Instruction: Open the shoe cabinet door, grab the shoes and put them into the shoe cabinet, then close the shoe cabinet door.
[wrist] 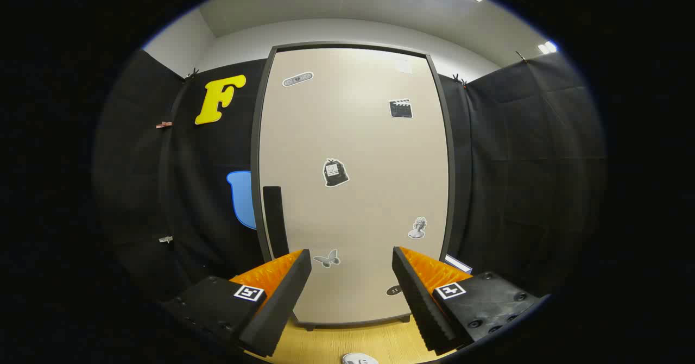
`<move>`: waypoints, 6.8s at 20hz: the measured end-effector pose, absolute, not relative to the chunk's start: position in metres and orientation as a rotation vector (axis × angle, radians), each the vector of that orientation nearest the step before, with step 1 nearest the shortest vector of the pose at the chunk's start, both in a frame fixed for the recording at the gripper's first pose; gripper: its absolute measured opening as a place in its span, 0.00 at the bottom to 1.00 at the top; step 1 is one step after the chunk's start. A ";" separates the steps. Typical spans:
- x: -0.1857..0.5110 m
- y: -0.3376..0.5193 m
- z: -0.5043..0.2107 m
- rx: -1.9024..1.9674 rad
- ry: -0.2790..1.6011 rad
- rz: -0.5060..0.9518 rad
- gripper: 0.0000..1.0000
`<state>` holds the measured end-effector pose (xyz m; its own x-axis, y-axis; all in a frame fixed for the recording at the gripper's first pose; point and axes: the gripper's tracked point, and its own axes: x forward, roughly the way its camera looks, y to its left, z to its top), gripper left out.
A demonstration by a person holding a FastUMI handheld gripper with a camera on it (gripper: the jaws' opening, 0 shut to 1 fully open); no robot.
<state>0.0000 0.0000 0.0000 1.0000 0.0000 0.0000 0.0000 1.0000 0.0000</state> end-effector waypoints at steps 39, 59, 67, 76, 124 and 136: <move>0.117 0.117 -0.045 0.031 0.073 0.110 0.95; 0.125 0.123 -0.050 -0.004 0.086 0.114 0.29; 0.078 0.109 -0.049 0.006 0.106 0.148 0.30; 0.021 0.081 -0.046 0.022 0.125 0.197 0.29; -0.172 -0.173 -0.022 0.070 0.110 0.037 0.23; -0.177 -0.047 -0.208 0.029 0.408 0.278 0.24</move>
